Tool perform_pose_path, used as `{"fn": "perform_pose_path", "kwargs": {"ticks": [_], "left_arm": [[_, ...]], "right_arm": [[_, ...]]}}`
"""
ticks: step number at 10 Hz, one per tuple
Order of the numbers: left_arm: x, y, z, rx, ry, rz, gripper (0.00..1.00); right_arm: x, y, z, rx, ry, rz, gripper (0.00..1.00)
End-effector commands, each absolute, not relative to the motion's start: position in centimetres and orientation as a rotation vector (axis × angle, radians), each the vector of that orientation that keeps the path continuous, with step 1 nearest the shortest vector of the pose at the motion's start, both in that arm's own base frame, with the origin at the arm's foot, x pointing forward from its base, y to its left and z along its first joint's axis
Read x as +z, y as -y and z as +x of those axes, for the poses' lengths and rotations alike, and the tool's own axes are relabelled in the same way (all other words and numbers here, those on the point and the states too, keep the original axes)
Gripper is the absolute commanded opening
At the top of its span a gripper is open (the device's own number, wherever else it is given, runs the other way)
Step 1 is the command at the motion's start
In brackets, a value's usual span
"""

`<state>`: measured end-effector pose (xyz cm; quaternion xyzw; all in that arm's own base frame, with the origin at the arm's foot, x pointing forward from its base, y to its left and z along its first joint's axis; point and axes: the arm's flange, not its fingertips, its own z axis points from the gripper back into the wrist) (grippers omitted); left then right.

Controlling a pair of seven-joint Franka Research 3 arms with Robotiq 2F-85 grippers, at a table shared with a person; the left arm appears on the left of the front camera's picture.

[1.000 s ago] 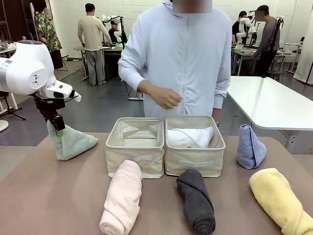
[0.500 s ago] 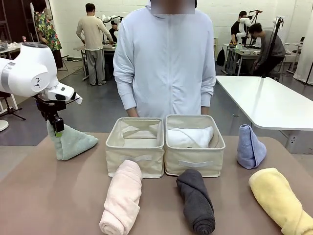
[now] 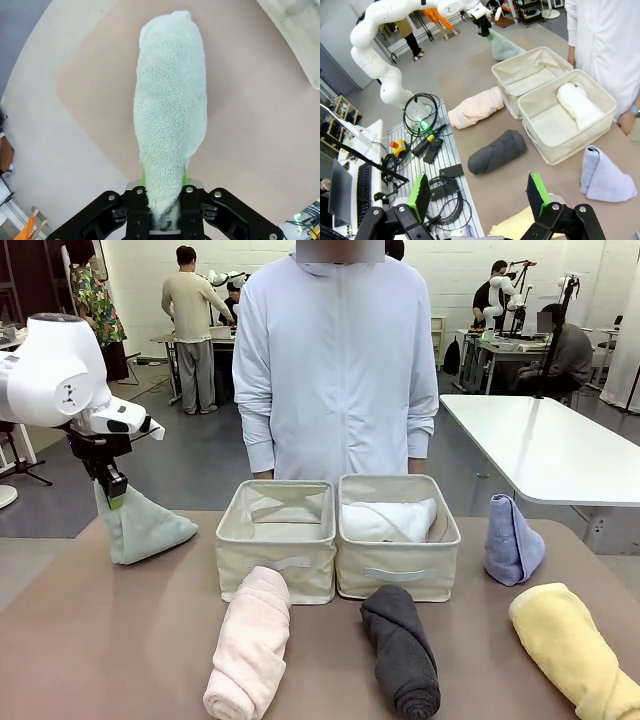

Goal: Sort the towels based on their folding style.
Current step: Pick up one triangle-folded towel and place it in the left Fabric basket.

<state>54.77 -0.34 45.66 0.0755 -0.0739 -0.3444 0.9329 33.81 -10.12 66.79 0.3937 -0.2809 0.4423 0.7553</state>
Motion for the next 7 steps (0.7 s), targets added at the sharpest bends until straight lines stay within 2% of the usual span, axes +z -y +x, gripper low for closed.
{"fn": "perform_pose_path", "kwargs": {"ticks": [1,2,3,4,5,7], "left_arm": [[47.9,-1.0,54.1,-0.72,0.16,0.066,0.0],[49.4,-1.1,53.7,-0.74,0.149,-0.02,0.0],[52.6,-1.5,52.5,-0.758,0.055,-0.141,0.09],[57.1,-1.7,50.0,-0.828,-0.03,-0.195,0.09],[62.2,-1.8,46.4,-0.904,-0.113,-0.146,0.09],[70.2,-0.9,39.0,-0.99,-0.113,0.009,0.09]], "right_arm": [[67.0,10.1,33.9,0.976,0.634,0.877,1.0],[67.0,10.1,33.9,0.976,0.634,0.877,1.0],[67.0,10.1,33.9,0.976,0.634,0.877,1.0],[67.0,10.1,33.9,0.976,0.634,0.877,1.0],[67.0,10.1,33.9,0.976,0.634,0.877,1.0],[67.0,10.1,33.9,0.976,0.634,0.877,1.0]]}}
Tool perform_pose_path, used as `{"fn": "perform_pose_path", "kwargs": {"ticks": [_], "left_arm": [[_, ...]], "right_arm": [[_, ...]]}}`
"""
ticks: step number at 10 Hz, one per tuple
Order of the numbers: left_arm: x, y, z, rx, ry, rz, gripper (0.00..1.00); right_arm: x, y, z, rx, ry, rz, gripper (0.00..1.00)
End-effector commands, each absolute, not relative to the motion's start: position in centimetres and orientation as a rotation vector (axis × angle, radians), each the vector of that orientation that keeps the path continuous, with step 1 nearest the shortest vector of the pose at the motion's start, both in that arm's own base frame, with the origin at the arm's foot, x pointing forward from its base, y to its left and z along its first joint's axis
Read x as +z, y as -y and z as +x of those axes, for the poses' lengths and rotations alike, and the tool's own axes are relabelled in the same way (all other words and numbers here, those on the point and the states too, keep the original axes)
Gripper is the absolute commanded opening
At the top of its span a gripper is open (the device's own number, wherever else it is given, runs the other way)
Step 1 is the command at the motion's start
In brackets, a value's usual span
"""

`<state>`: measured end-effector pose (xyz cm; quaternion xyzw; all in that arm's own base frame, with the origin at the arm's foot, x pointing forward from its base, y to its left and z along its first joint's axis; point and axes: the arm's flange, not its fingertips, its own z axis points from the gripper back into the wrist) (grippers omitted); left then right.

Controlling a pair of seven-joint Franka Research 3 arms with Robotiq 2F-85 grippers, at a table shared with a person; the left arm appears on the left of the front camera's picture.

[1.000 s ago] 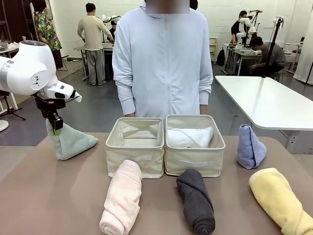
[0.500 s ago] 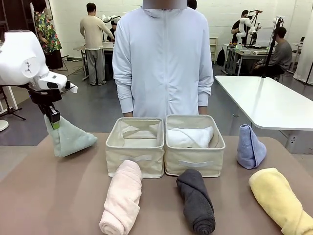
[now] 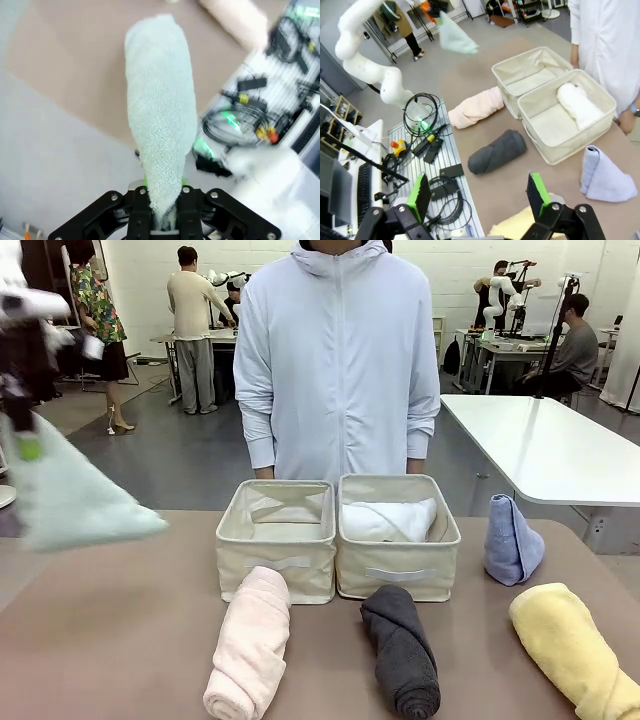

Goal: Sort the towels based on their folding style.
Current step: Pick up one triangle-folded towel and place it in the left Fabric basket.

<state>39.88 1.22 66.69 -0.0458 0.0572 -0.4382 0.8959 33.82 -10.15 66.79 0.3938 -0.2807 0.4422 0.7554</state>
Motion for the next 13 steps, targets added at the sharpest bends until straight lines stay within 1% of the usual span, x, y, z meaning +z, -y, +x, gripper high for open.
{"fn": "perform_pose_path", "kwargs": {"ticks": [1,2,3,8,9,10,11,12,13], "left_arm": [[72.3,-0.6,36.5,-1.025,-0.082,0.012,0.09],[73.5,-0.7,34.8,-1.045,-0.04,-0.042,0.09],[71.1,-1.1,35.9,-0.945,-0.125,-0.042,0.09],[71.1,-1.1,35.9,-0.945,-0.125,-0.042,0.09],[70.4,-1.3,36.6,-0.959,-0.14,-0.063,0.16],[70.8,3.4,37.5,-1.067,-0.202,0.12,0.16],[71.2,7.6,38.9,-1.113,-0.215,0.235,0.16],[71.7,11.0,40.4,-1.161,-0.224,0.293,0.16],[71.8,14.2,42.2,-1.217,-0.22,0.302,0.16]], "right_arm": [[67.0,10.1,33.9,0.976,0.634,0.877,1.0],[67.0,10.1,33.9,0.976,0.634,0.877,1.0],[67.0,10.1,33.9,0.976,0.634,0.877,1.0],[67.0,10.1,33.9,0.976,0.634,0.877,1.0],[67.0,10.1,33.9,0.976,0.634,0.877,1.0],[67.0,10.1,33.9,0.976,0.634,0.877,1.0],[67.0,10.1,33.9,0.976,0.634,0.877,1.0],[67.0,10.1,33.9,0.976,0.634,0.877,1.0],[67.0,10.1,33.9,0.976,0.634,0.877,1.0]]}}
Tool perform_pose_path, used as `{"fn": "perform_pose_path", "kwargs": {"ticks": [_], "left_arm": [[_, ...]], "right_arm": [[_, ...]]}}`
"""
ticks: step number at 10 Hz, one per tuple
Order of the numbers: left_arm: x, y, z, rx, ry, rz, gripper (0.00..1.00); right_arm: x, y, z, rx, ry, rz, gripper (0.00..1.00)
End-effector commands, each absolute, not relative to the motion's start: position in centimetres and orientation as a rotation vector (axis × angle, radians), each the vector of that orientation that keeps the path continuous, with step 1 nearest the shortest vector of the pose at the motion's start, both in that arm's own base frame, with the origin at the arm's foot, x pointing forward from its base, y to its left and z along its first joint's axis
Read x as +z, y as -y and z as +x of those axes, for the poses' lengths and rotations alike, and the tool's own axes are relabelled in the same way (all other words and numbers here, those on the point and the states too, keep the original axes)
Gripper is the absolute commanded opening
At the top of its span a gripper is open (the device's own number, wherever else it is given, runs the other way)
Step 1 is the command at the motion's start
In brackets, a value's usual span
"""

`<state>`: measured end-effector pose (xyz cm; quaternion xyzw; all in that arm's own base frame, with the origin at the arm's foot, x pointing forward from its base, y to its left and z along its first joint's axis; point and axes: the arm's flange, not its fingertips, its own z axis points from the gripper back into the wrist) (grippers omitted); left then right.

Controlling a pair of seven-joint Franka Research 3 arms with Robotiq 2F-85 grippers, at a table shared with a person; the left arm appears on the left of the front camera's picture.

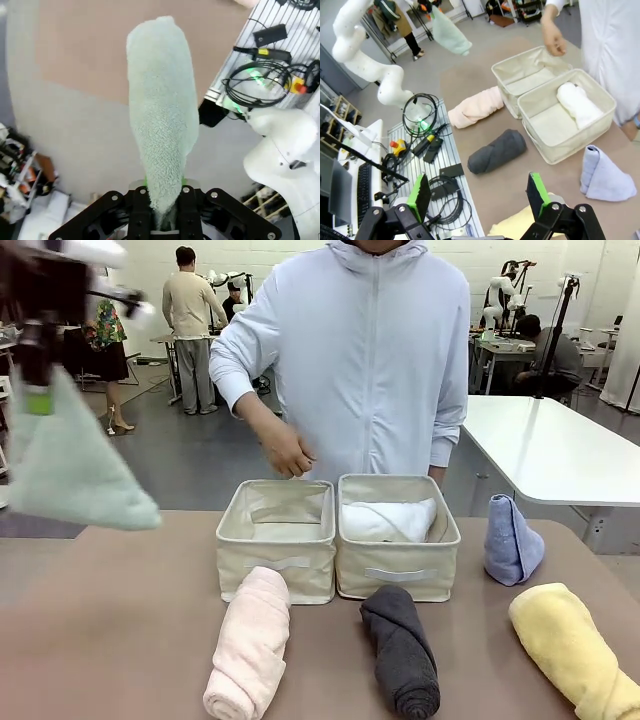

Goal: Sort the towels based on their folding style.
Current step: Pick up one triangle-folded towel and place it in the left Fabric basket.

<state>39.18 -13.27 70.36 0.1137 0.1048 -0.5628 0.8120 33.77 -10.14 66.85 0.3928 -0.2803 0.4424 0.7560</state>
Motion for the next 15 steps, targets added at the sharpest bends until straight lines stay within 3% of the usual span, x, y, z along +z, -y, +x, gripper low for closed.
{"fn": "perform_pose_path", "kwargs": {"ticks": [1,2,4,5,15], "left_arm": [[71.1,15.1,43.4,-1.222,-0.314,0.308,0.16],[71.4,11.2,40.9,-1.216,-0.413,0.382,0.16],[72.4,-1.9,31.0,-1.276,-0.226,0.275,0.16],[72.1,-6.1,28.1,-1.186,-0.153,0.212,0.16],[70.5,-8.3,31.6,-1.168,-0.202,0.081,0.16]], "right_arm": [[67.0,10.1,33.9,0.976,0.634,0.877,1.0],[67.0,10.1,33.9,0.976,0.634,0.877,1.0],[67.0,10.1,33.9,0.976,0.634,0.877,1.0],[67.0,10.1,33.9,0.976,0.634,0.877,1.0],[67.0,10.1,33.9,0.976,0.634,0.877,1.0]]}}
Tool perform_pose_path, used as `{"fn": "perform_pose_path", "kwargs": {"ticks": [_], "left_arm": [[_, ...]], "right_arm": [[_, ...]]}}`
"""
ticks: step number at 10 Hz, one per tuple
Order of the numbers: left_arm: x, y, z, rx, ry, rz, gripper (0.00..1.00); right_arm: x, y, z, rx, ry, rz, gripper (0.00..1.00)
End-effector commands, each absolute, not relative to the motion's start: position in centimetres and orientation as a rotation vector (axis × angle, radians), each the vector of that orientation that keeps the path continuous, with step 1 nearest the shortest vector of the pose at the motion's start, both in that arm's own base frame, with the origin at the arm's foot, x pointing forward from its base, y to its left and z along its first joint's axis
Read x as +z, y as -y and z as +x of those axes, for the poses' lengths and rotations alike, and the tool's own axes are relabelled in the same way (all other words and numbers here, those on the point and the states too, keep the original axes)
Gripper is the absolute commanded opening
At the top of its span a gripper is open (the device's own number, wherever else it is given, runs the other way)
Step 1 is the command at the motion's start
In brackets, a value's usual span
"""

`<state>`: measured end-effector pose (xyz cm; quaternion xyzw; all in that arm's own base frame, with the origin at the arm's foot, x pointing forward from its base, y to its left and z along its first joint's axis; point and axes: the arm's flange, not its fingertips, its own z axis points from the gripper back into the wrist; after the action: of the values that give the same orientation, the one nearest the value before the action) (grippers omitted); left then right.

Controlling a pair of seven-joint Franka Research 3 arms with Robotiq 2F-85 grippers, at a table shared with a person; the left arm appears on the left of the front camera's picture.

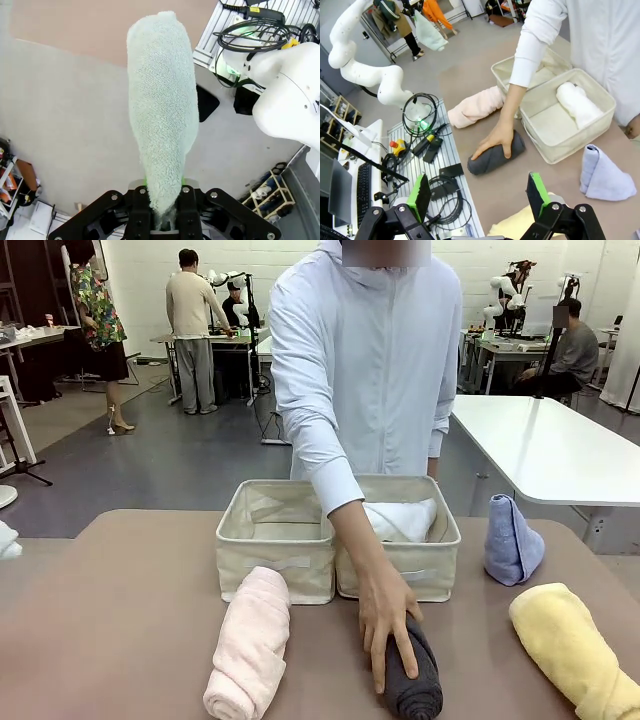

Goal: Sort the towels based on their folding style.
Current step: Pick up one triangle-folded towel and place it in the left Fabric basket.

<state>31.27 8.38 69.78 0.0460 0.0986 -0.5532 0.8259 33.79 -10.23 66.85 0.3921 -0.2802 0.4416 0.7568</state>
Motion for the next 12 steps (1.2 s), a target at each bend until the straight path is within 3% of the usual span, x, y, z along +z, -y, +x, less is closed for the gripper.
{"fn": "perform_pose_path", "kwargs": {"ticks": [1,7,10,12], "left_arm": [[70.6,-7.9,32.0,-1.171,-0.207,0.08,0.16],[71.8,6.2,40.7,-1.265,-0.237,0.092,0.16],[69.5,12.5,46.5,-1.239,-0.264,-0.064,0.16],[67.4,13.6,47.5,-1.258,-0.35,-0.065,0.16]], "right_arm": [[67.0,10.1,33.9,0.976,0.634,0.877,1.0],[67.0,10.1,33.9,0.976,0.634,0.877,1.0],[67.0,10.1,33.9,0.976,0.634,0.877,1.0],[67.0,10.1,33.9,0.976,0.634,0.877,1.0]]}}
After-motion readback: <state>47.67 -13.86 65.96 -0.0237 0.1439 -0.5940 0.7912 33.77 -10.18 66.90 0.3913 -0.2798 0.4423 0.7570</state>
